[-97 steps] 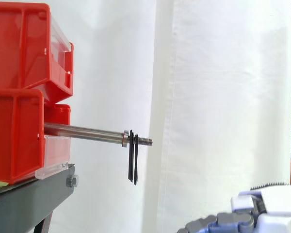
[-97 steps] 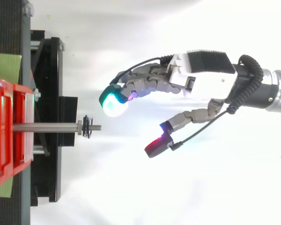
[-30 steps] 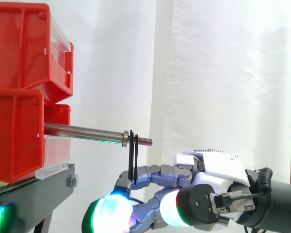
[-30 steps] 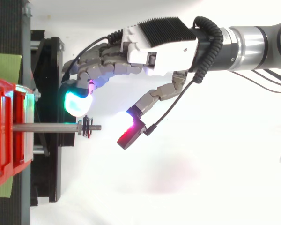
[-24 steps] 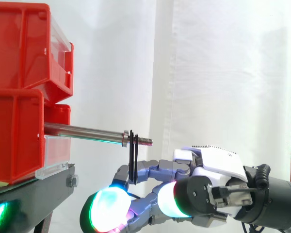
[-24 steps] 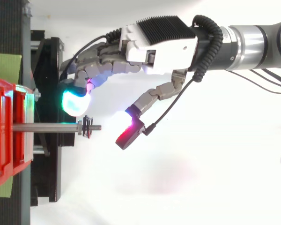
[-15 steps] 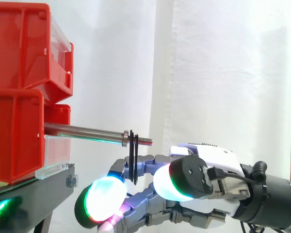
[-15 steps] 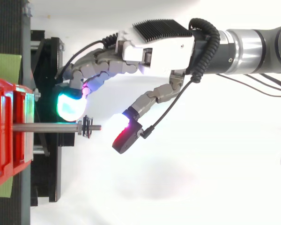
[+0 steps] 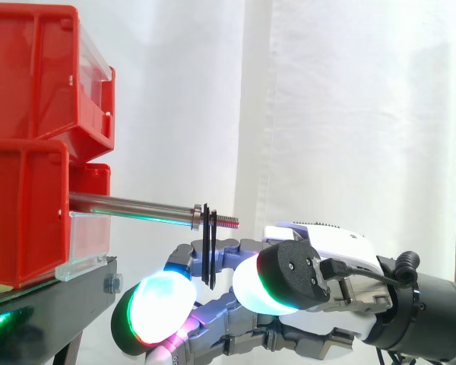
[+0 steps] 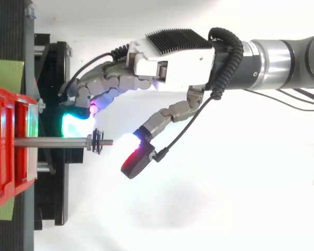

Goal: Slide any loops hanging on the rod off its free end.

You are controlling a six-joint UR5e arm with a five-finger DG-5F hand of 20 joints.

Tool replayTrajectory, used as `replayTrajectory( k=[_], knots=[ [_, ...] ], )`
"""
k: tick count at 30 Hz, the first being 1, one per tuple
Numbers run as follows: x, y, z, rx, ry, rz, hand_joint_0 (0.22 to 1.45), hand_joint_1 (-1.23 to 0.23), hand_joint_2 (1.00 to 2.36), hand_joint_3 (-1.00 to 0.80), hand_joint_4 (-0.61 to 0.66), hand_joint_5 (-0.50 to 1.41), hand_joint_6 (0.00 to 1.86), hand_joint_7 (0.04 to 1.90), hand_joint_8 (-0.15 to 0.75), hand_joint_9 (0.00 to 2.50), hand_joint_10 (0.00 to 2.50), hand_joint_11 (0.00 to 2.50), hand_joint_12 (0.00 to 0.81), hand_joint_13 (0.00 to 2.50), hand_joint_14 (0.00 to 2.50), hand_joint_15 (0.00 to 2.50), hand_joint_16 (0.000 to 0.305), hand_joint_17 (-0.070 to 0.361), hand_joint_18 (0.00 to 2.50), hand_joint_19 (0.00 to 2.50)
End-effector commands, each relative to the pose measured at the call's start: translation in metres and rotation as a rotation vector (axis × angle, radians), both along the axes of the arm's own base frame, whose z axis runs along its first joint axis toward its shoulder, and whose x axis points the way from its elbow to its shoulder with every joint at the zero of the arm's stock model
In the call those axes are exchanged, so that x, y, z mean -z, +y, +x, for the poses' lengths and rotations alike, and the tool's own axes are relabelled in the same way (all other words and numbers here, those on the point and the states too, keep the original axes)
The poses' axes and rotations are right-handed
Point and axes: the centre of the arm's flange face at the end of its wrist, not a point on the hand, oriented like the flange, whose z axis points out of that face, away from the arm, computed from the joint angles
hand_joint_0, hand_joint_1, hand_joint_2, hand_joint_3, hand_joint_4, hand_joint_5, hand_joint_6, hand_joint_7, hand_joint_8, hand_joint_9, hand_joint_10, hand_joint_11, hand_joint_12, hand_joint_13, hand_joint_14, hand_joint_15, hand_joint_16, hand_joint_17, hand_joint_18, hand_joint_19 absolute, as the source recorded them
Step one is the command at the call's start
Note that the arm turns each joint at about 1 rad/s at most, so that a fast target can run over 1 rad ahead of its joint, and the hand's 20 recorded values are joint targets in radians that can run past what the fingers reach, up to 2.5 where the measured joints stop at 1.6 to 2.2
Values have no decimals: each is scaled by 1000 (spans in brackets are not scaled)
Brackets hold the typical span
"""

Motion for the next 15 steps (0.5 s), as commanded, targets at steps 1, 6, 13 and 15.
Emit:
replayTrajectory(
  k=[1, 6, 13, 15],
  knots=[
    [0, 5, 1, 5, 0, 10, 584, -614, 1001, -488, 223, -91, 502, 1191, 258, 709, 2, 81, 296, 426, 1, 0, 38, 86, 432, 287],
    [0, 9, 2, 10, 4, 34, 584, -614, 1001, -486, 221, -90, 502, 1192, 260, 711, 1, 75, 296, 426, 0, 3, 38, 86, 432, 291],
    [0, 13, 3, 12, 5, 50, 580, -606, 1000, -498, 231, -89, 502, 1193, 261, 709, 2, 82, 296, 427, 0, 3, 38, 86, 433, 293],
    [-1, 13, 3, 14, 3, 58, 579, -606, 1000, -497, 222, -89, 502, 1192, 260, 710, 1, 82, 296, 428, 0, 3, 38, 86, 434, 290]
  ],
)
